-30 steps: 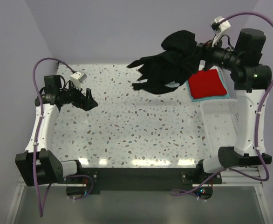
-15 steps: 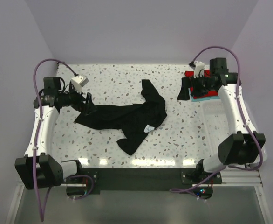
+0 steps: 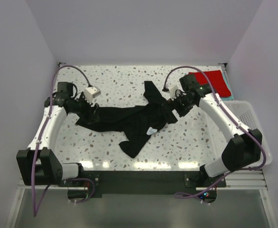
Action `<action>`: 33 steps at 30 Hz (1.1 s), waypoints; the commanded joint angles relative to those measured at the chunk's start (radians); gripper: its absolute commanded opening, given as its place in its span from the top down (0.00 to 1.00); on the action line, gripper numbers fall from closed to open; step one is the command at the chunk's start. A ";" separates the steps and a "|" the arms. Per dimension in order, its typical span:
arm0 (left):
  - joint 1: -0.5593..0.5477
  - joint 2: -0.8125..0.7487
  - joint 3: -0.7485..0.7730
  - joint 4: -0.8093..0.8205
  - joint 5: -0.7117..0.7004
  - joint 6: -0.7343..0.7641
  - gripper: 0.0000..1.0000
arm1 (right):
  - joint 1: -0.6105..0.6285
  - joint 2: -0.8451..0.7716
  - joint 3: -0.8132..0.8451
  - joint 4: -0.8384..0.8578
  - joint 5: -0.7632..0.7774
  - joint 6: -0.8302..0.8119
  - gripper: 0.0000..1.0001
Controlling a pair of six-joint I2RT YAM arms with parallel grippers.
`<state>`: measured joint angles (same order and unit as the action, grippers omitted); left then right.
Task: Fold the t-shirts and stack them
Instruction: Flatten the tshirt out
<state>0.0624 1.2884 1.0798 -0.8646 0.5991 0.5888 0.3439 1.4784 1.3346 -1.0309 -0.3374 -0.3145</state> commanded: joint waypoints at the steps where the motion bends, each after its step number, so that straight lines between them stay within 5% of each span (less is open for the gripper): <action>1: -0.084 0.017 -0.038 0.039 -0.097 -0.001 0.28 | -0.002 0.052 0.032 0.095 0.133 0.018 0.09; 6: -0.228 0.064 -0.072 0.142 -0.257 -0.018 0.37 | -0.003 0.189 0.150 0.092 0.161 0.020 0.19; 19: -0.240 0.173 -0.115 0.217 -0.417 0.164 0.41 | -0.028 0.630 0.700 0.045 0.103 0.083 0.24; 28: -0.239 0.341 -0.008 0.274 -0.404 0.171 0.62 | -0.029 0.804 0.863 0.271 0.165 0.138 0.32; 33: -0.239 0.382 0.061 0.253 -0.374 0.143 0.75 | -0.028 0.947 0.992 0.227 0.160 0.126 0.31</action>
<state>-0.1772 1.6703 1.0691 -0.6350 0.1898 0.7437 0.3187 2.3836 2.2520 -0.8326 -0.1932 -0.1974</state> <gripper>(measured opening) 0.272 0.684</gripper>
